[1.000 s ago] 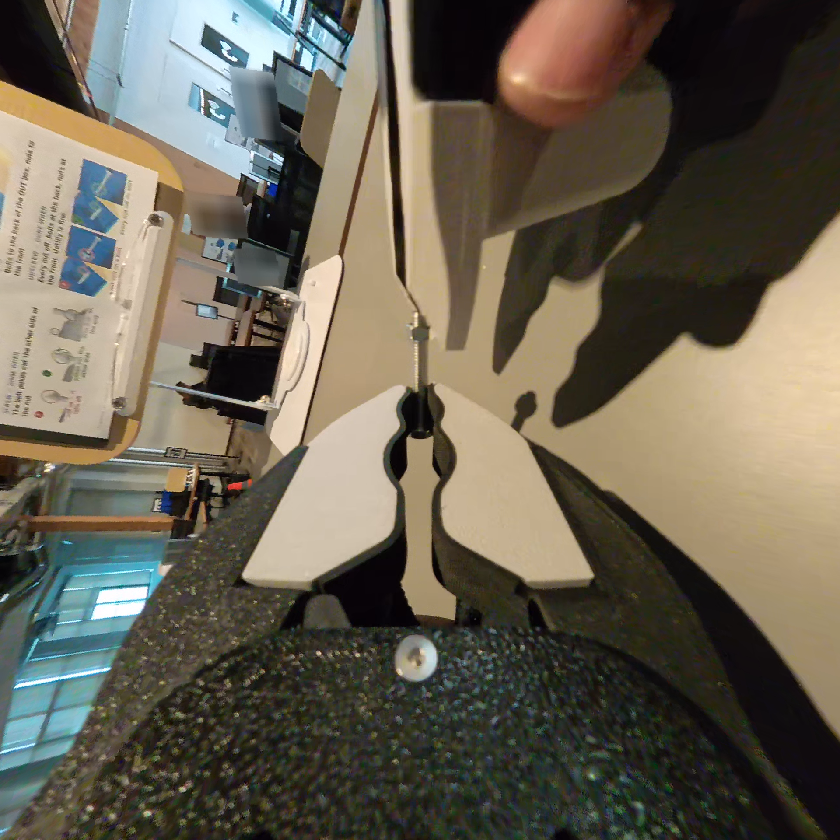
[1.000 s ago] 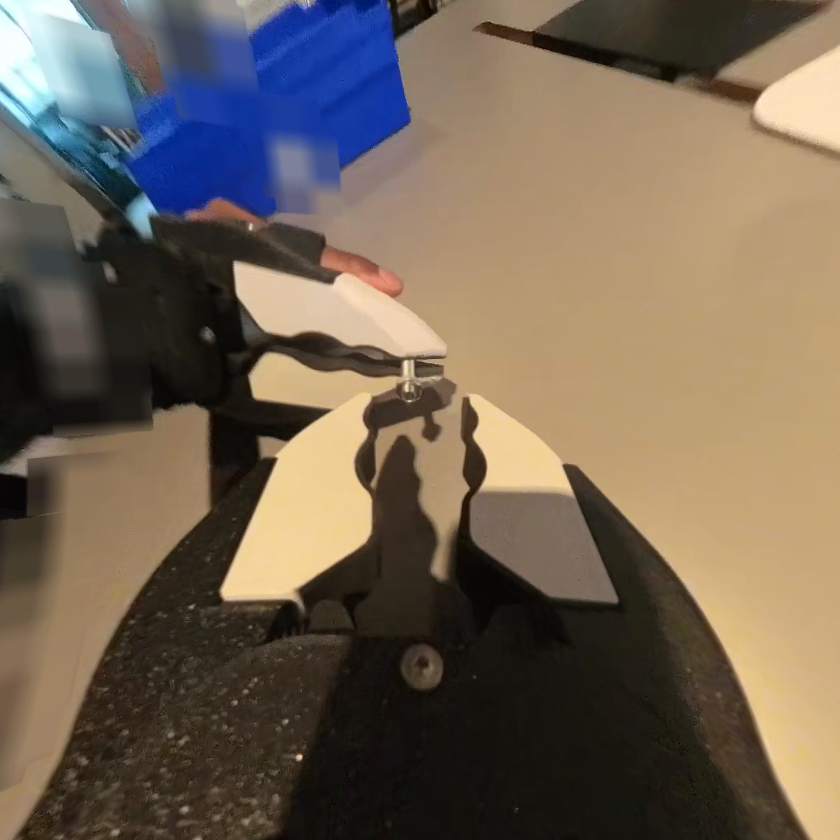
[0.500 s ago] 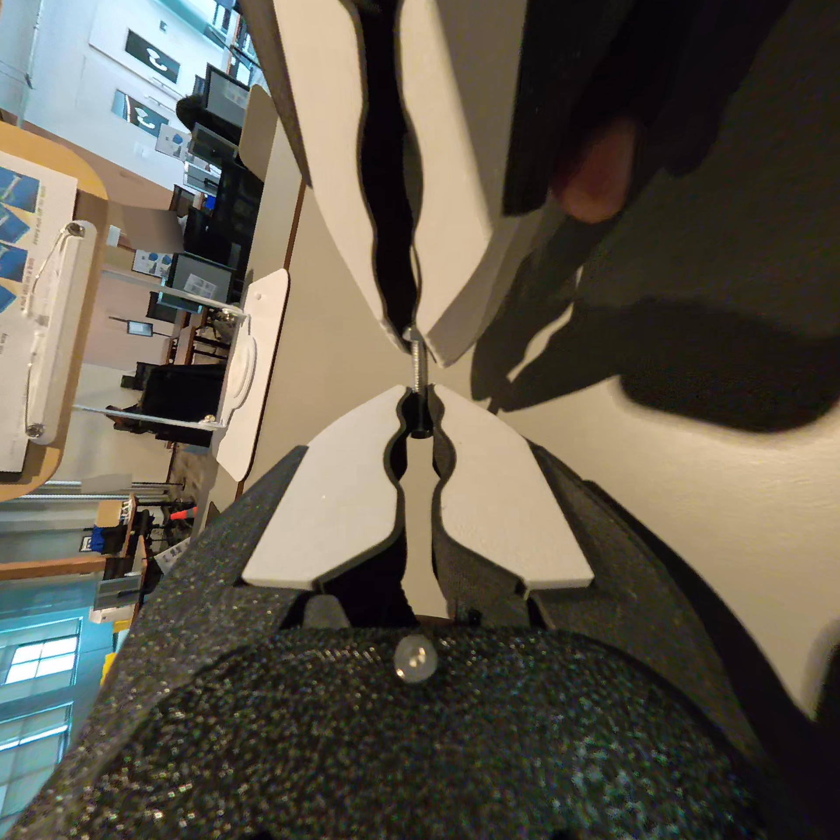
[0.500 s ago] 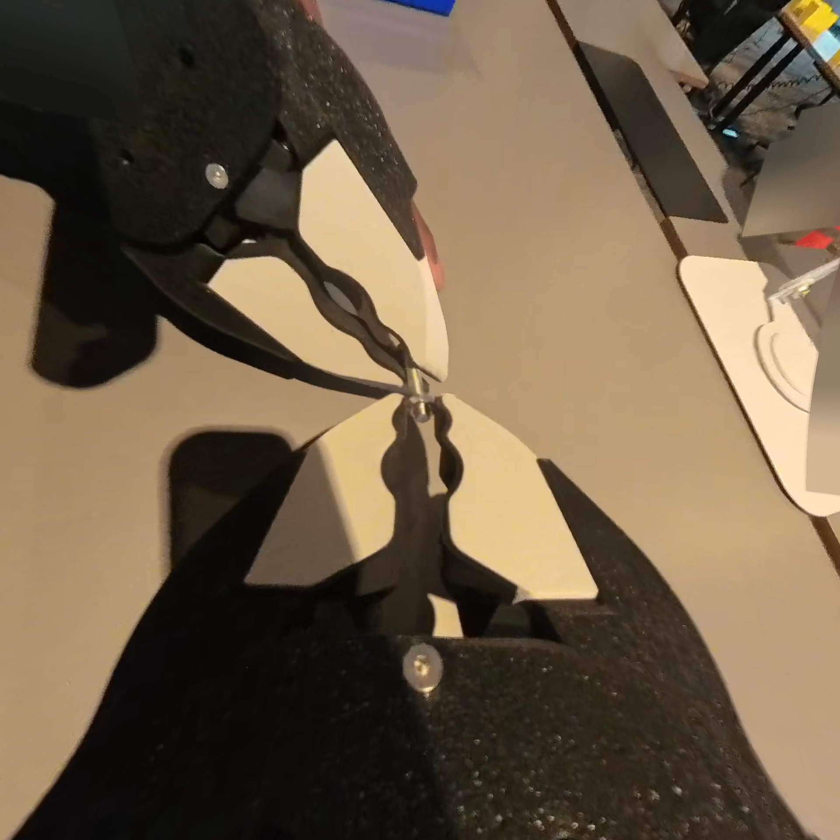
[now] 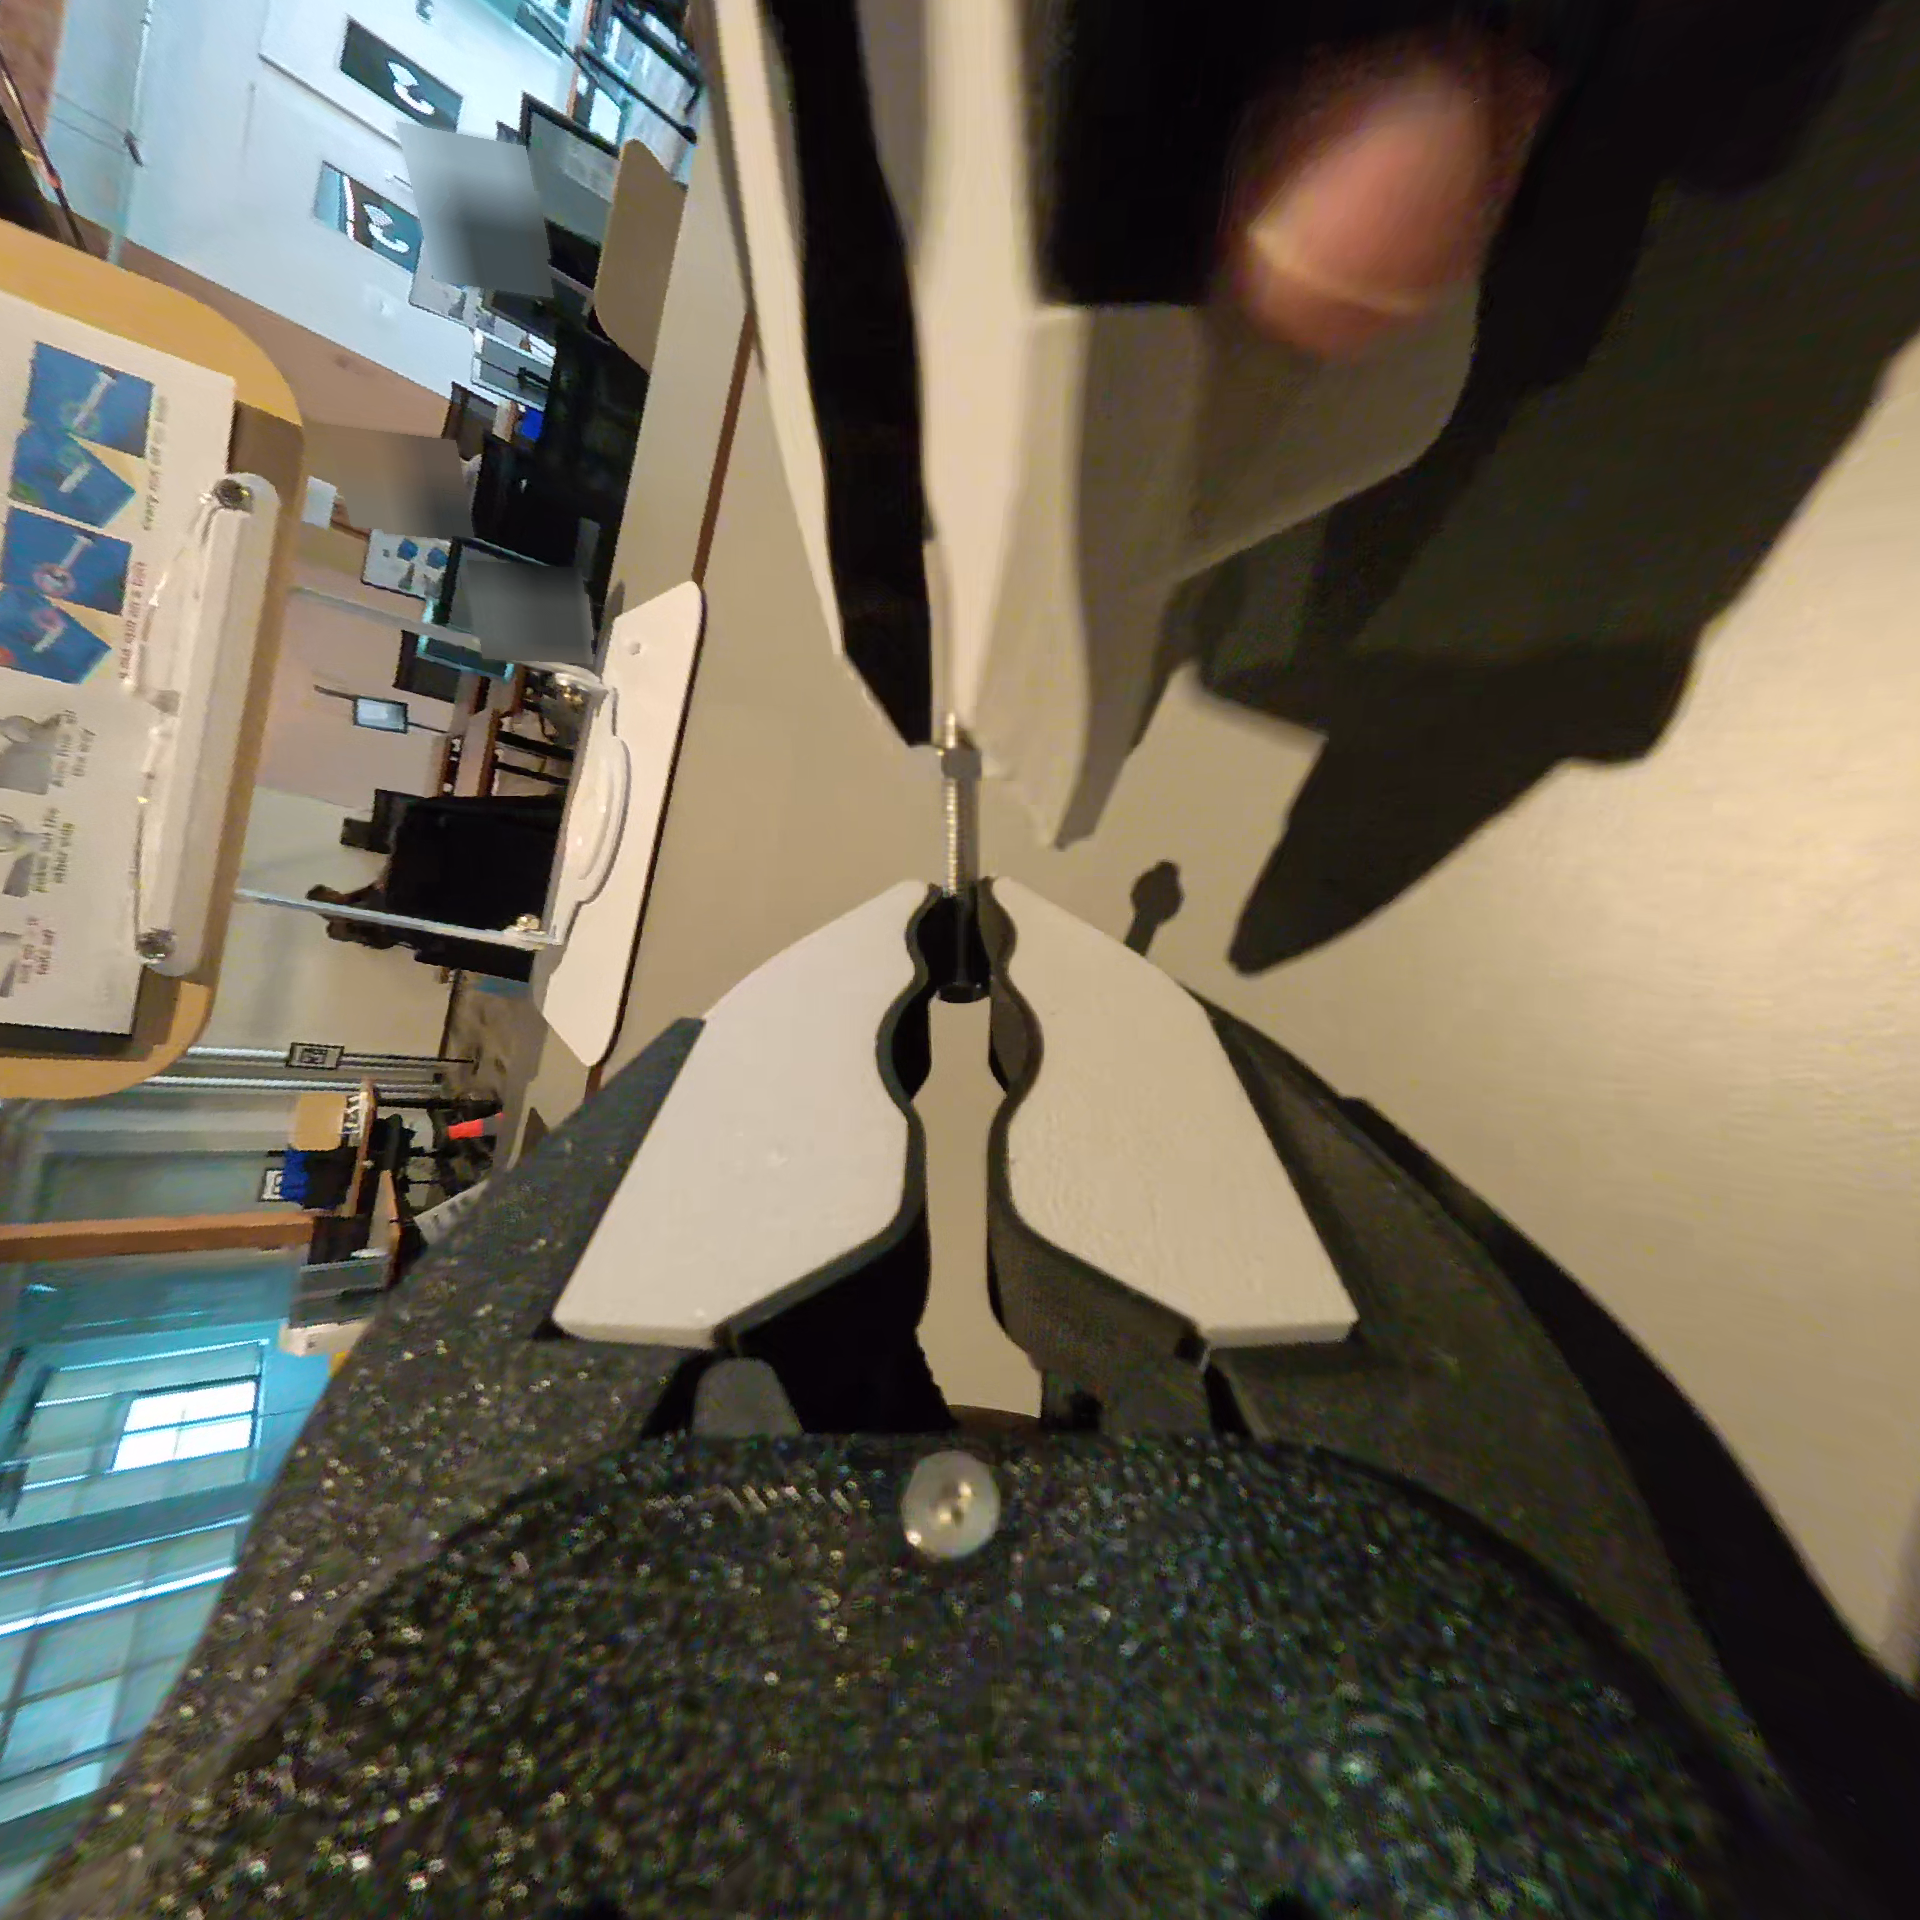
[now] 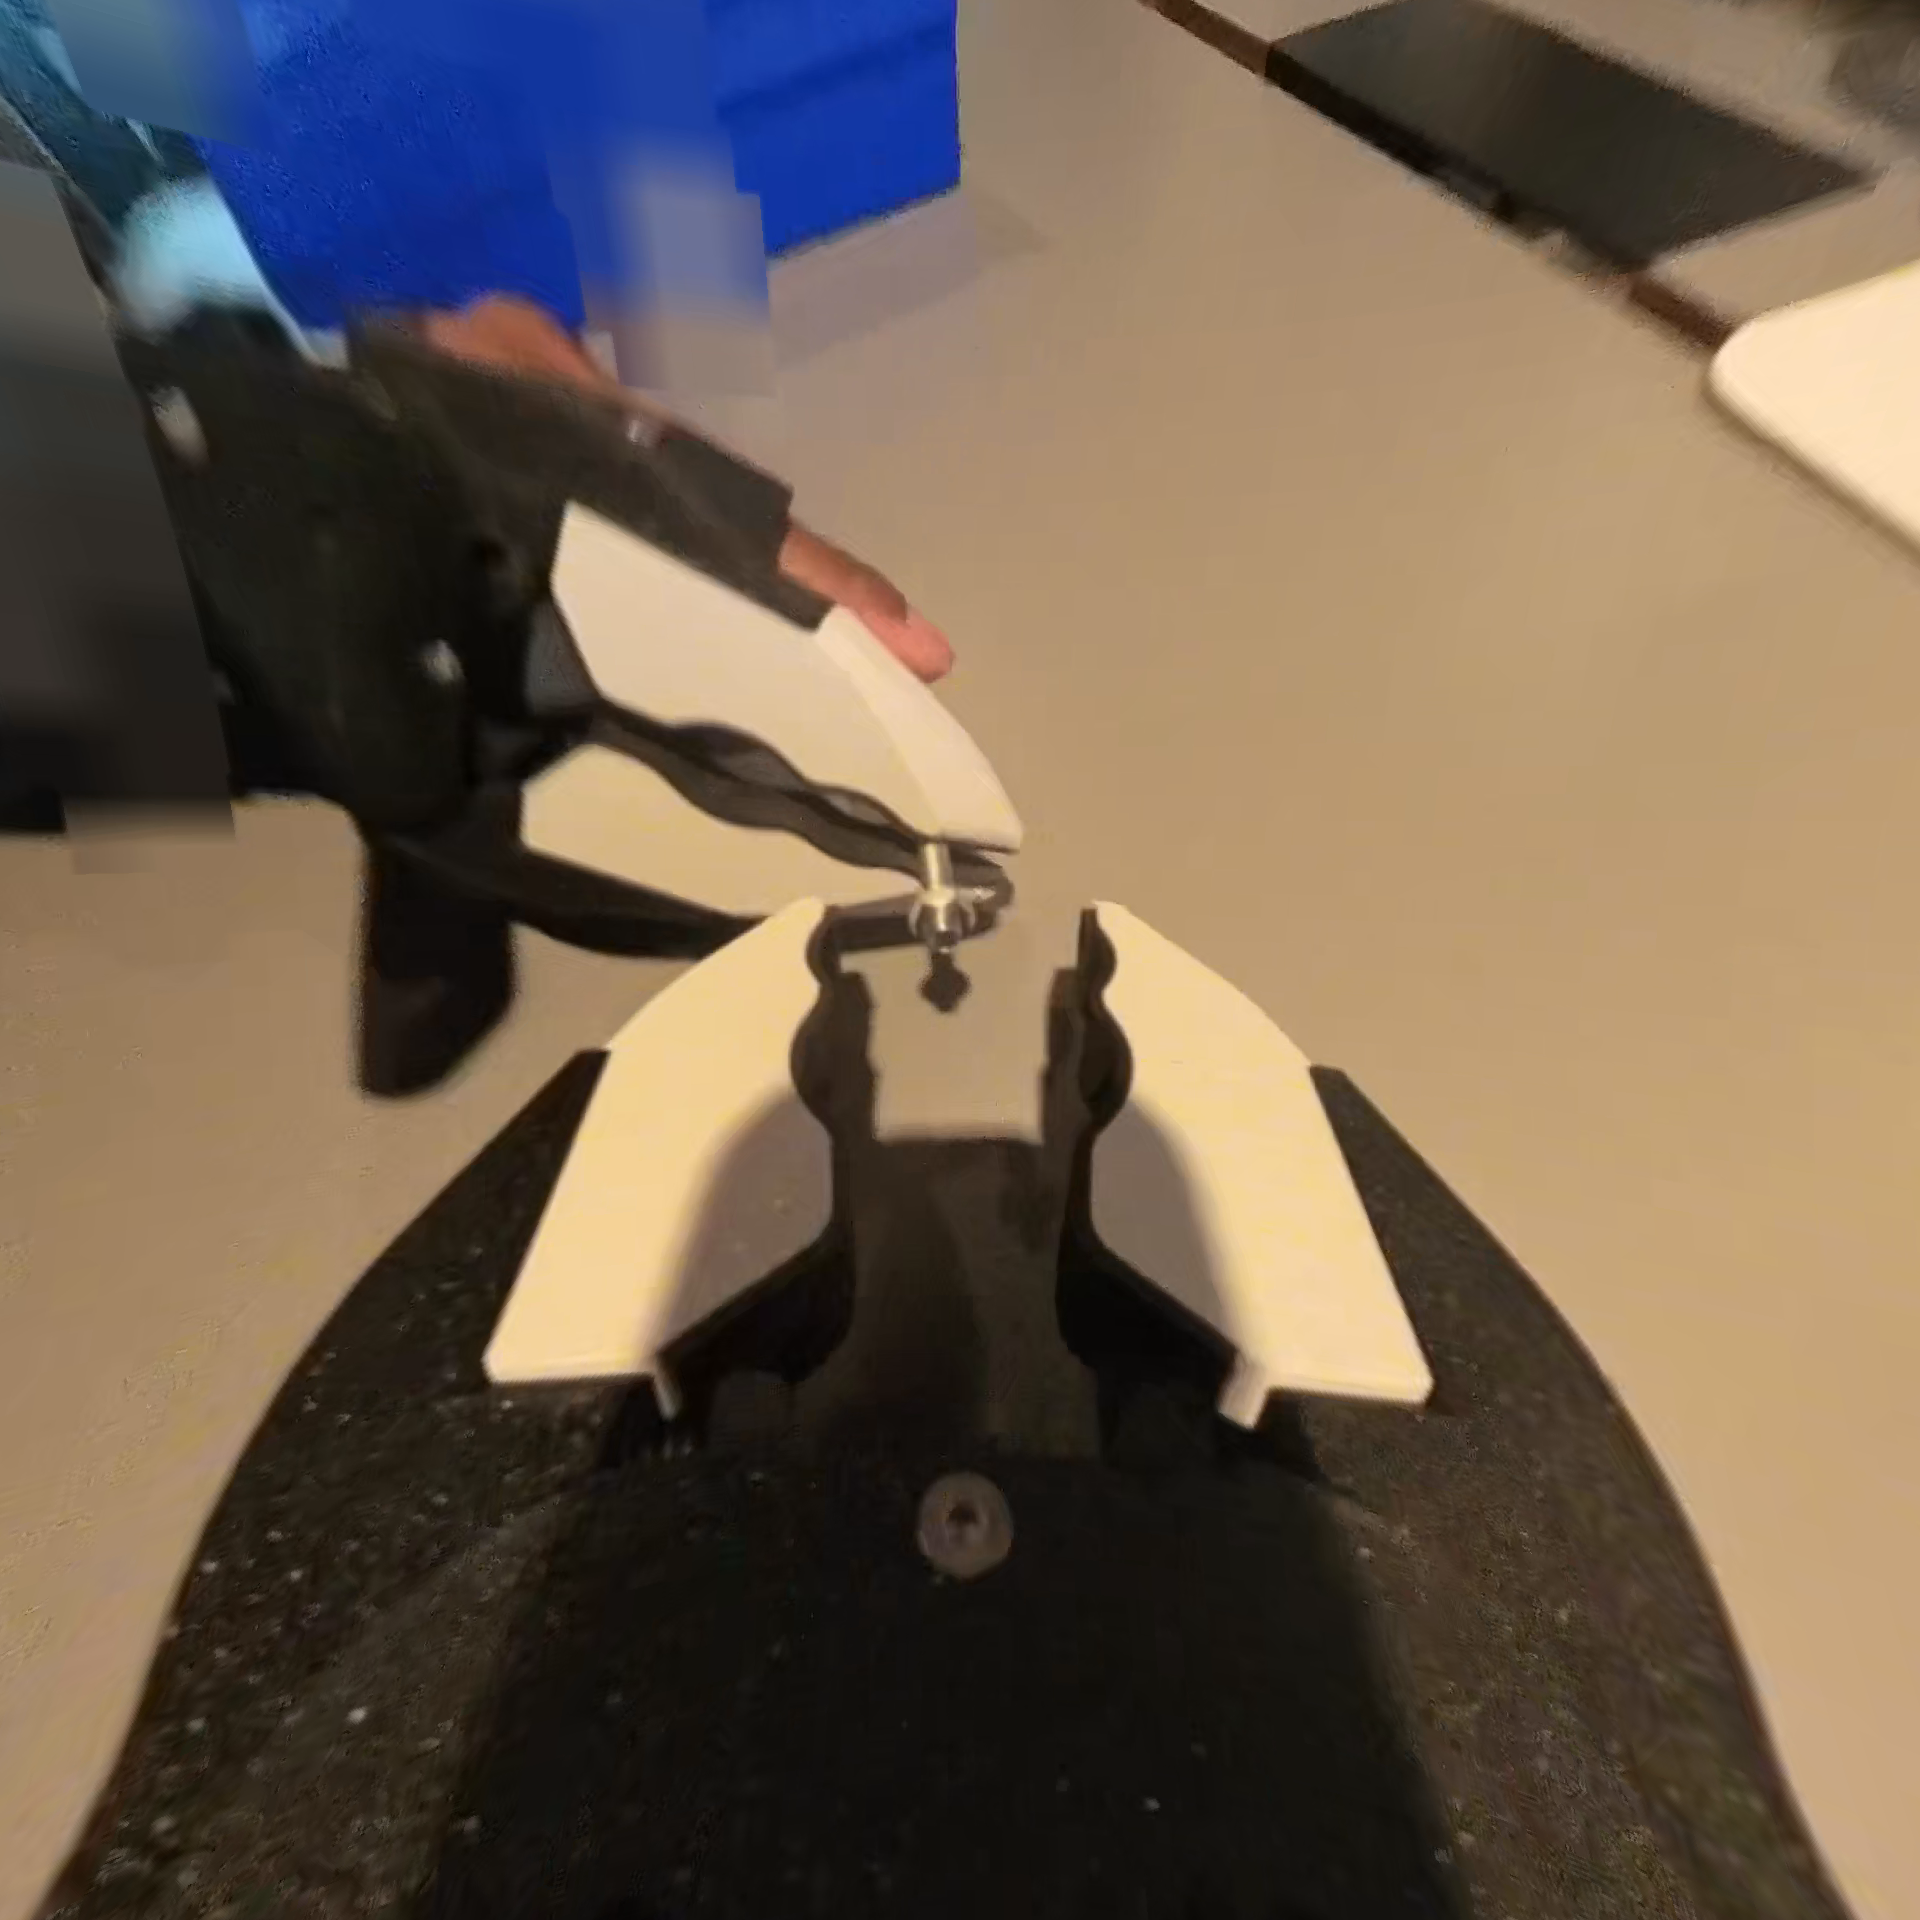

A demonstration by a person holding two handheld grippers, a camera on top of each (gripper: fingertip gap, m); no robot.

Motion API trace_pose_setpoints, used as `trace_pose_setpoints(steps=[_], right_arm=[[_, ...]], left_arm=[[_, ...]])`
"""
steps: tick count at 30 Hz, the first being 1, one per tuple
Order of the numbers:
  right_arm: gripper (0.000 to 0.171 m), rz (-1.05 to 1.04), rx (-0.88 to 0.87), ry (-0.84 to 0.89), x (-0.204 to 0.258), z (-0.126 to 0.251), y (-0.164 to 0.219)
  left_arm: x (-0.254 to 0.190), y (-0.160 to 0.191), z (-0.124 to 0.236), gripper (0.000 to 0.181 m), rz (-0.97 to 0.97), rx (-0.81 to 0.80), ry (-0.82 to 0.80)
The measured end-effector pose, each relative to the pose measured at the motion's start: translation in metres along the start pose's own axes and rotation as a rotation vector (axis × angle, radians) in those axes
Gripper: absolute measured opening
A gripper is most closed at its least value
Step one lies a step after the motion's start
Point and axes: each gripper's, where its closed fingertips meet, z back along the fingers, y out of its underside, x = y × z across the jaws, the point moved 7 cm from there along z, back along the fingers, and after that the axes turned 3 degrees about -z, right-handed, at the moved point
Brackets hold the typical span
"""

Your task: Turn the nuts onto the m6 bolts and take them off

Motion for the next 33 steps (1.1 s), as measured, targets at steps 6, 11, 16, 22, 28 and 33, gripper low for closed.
trace_pose_setpoints(steps=[6, 11, 16, 22, 28, 33], right_arm=[[0.039, 0.358, 0.064, 0.124, 0.012, 0.000, 0.002], [0.026, 0.381, 0.067, 0.125, 0.015, -0.001, 0.003], [0.011, 0.102, 0.081, 0.086, 0.011, -0.007, 0.001], [0.010, -0.410, -0.030, -0.150, 0.000, -0.005, 0.002], [0.042, -0.076, -0.058, -0.048, -0.002, 0.006, -0.003], [0.038, 0.302, 0.014, 0.094, 0.007, 0.010, -0.001]], left_arm=[[-0.002, 0.002, 0.000, 0.006, 0.032, -0.012, 0.049], [-0.004, 0.000, 0.001, 0.006, 0.030, -0.031, 0.072], [-0.003, 0.001, 0.000, 0.006, -0.019, 0.004, 0.025], [0.000, 0.001, 0.001, 0.006, -0.008, -0.005, -0.005], [-0.001, 0.004, 0.000, 0.006, 0.042, -0.015, 0.031], [-0.001, 0.003, 0.002, 0.006, 0.081, -0.041, 0.075]])
